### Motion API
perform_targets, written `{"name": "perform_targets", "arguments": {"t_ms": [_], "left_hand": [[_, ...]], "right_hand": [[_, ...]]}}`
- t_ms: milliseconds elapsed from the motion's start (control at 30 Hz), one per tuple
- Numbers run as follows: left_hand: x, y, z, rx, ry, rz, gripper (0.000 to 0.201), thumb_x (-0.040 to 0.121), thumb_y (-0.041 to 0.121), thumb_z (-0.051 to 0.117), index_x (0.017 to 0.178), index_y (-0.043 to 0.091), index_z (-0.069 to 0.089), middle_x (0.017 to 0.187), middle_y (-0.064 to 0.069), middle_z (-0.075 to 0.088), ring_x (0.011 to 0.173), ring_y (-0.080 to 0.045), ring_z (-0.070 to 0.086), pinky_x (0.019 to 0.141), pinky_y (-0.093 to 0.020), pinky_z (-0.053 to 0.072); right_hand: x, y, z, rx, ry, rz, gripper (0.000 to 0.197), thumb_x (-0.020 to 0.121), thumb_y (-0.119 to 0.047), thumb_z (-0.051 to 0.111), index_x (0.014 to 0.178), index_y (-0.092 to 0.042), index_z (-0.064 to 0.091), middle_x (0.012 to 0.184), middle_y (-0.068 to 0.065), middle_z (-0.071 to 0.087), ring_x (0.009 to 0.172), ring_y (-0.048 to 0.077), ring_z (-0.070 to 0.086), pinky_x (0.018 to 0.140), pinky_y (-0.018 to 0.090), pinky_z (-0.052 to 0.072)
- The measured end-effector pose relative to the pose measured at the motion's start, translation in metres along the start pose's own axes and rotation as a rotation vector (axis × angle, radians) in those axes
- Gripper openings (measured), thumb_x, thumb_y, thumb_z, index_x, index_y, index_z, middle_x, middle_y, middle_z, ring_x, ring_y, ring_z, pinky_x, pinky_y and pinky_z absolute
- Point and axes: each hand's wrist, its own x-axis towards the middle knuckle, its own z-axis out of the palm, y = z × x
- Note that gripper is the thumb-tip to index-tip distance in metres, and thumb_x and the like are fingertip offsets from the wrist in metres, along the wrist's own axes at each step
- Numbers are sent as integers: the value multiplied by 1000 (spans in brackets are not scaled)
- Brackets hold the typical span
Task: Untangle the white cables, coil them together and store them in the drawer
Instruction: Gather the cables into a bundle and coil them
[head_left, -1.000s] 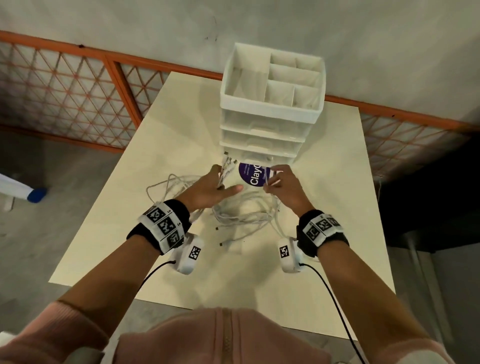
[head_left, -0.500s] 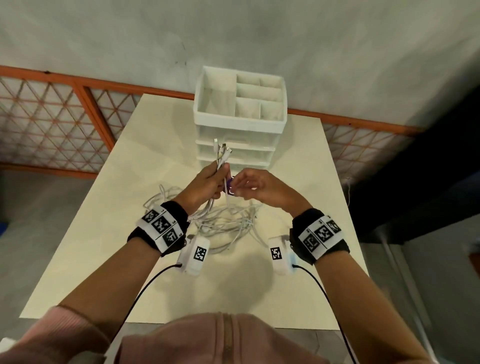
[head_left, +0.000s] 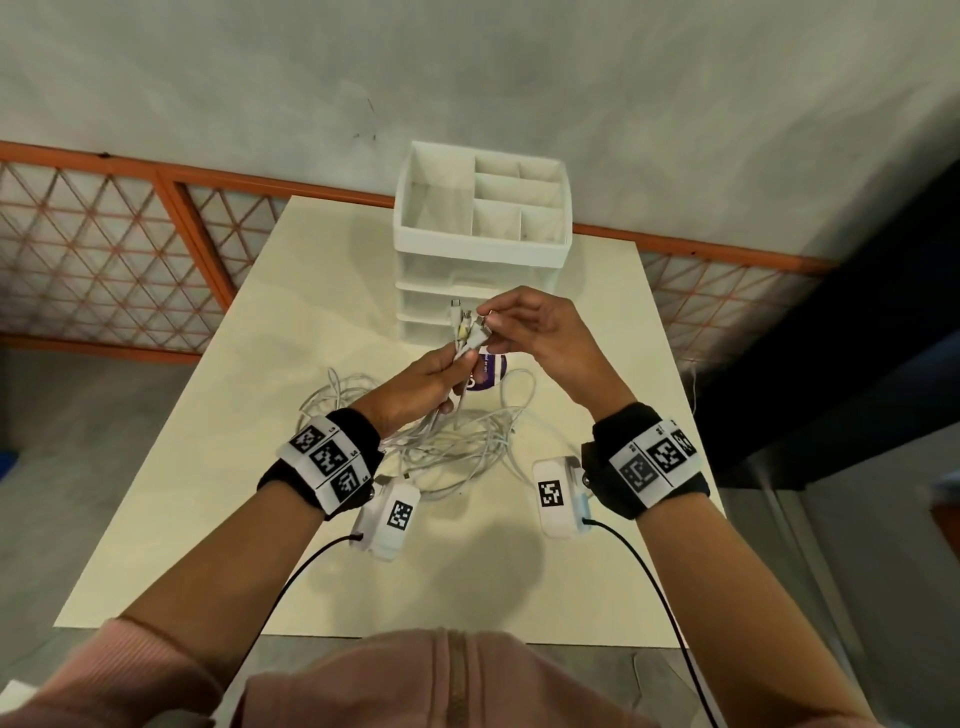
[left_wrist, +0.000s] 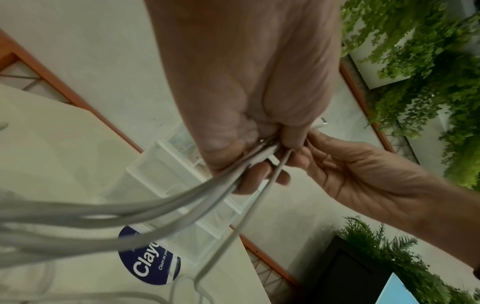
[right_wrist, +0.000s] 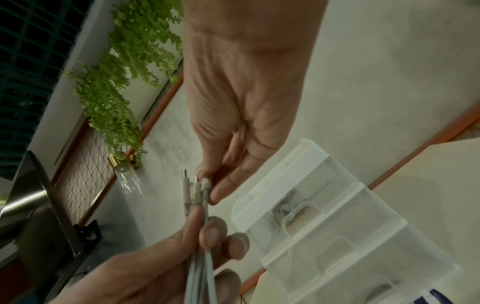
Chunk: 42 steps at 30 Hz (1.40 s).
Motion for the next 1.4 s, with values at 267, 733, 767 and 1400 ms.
{"name": "perform_targets", "arguments": {"t_ms": [267,733,767,1400], "left_hand": [[-2,3,5,26,-2,37,29,103,30,28,85,15,46,68,3,51,61,-4,51,55,-20,36],[-2,14,11,-81,-41,38,46,101,44,16,91,10,46,63,0,36,54,-10,30,51,-22,27],[-2,15,11,-72,-45,48,49,101,44,14,92,9,47,63,-2,37,53,-11,31,51,-23,27],[-2,14,0,64,-78,87,35,102,32,25,93,20,57,83,-5,67,75,-14,67,71,-33,52]], "right_hand": [[-7,-6,5,17,43,20,19,92,-7,57,108,1,64,88,13,67,71,12,71,68,22,58],[-9,-8,-2,-34,26,13,32,81,-2,70,112,-1,65,84,7,63,75,10,68,73,23,58],[-10,-9,-2,-48,14,11,31,81,-3,70,112,-2,66,83,4,62,74,10,68,73,23,58],[-7,-21,-14,-81,-70,39,33,82,-4,70,113,-4,59,89,13,58,74,15,66,69,24,57]]}}
